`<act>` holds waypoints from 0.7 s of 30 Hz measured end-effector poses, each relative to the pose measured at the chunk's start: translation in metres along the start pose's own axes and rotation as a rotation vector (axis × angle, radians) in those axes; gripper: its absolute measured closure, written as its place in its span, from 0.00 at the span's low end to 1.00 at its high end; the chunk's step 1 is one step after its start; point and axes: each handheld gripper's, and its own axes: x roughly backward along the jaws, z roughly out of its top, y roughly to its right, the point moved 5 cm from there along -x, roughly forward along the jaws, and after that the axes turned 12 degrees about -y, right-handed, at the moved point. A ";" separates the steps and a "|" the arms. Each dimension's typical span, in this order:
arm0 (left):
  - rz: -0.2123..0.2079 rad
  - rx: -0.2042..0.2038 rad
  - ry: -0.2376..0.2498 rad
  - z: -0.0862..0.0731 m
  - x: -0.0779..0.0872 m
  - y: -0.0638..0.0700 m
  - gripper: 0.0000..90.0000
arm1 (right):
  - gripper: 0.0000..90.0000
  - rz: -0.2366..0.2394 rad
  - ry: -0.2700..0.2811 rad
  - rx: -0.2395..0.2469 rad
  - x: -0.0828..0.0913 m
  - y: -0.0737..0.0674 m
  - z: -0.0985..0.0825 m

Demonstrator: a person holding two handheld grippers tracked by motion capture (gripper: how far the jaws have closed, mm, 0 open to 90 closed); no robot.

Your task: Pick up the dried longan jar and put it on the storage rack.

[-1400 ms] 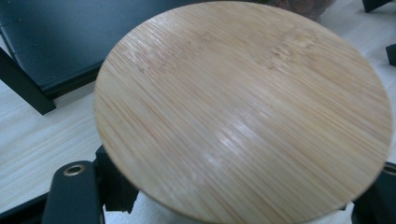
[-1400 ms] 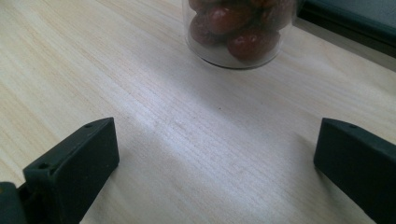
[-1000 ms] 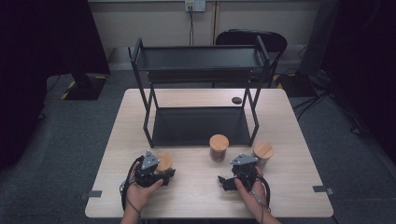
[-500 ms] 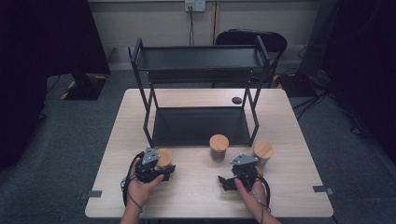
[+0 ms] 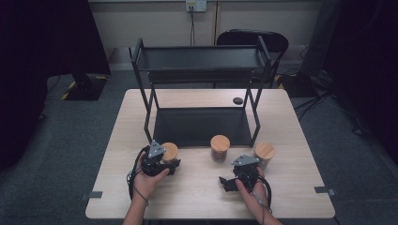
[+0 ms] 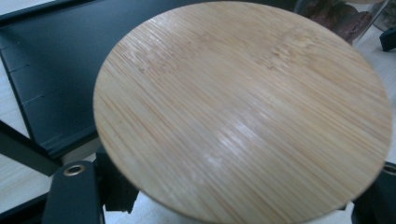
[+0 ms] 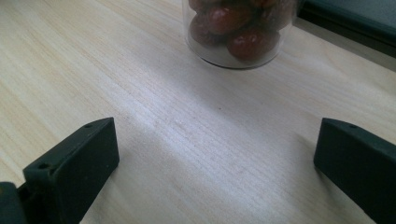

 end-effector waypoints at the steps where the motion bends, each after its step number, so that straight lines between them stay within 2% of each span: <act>1: -0.003 0.000 -0.003 0.001 -0.001 0.000 0.29 | 0.00 0.000 0.000 0.000 0.000 0.000 0.000; 21: -0.011 -0.022 -0.004 0.022 -0.005 -0.001 0.29 | 0.00 0.000 0.000 0.000 0.000 0.000 0.000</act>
